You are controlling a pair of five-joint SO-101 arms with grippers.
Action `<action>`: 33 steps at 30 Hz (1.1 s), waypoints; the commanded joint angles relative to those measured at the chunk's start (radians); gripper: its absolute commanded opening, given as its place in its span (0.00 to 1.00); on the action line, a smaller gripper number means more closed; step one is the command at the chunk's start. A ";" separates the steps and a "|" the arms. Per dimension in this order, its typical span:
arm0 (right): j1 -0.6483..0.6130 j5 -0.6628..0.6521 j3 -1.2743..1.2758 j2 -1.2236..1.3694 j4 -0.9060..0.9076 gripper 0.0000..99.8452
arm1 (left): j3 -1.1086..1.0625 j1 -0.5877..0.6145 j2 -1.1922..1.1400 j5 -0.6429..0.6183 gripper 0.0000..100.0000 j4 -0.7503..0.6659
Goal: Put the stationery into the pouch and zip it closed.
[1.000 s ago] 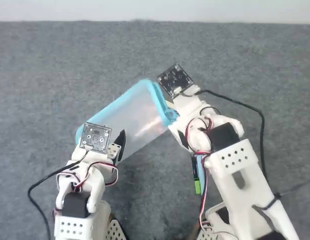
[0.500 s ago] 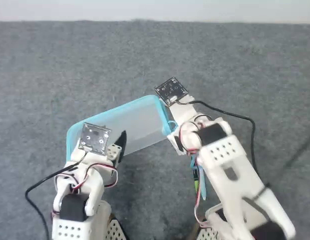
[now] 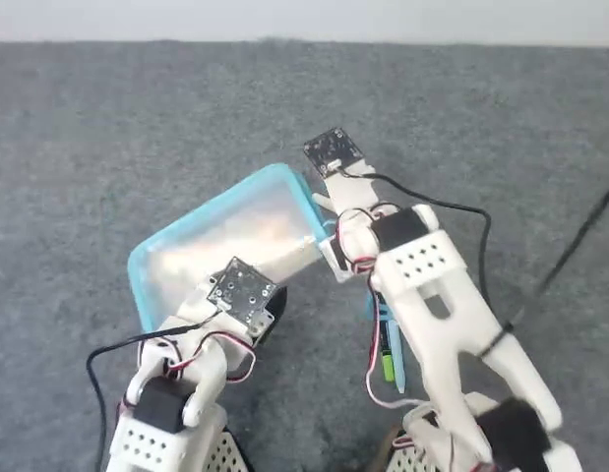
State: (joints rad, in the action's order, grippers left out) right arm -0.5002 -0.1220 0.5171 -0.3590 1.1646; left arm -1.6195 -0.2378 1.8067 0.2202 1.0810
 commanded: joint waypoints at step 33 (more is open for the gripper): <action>-0.091 -0.092 0.086 -0.048 -0.131 0.11 | 0.091 0.345 0.012 -0.146 0.19 -0.107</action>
State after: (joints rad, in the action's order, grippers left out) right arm -0.5846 -0.2754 0.7135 -0.5002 1.1201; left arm -1.5888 0.0783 1.8052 0.0944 0.9797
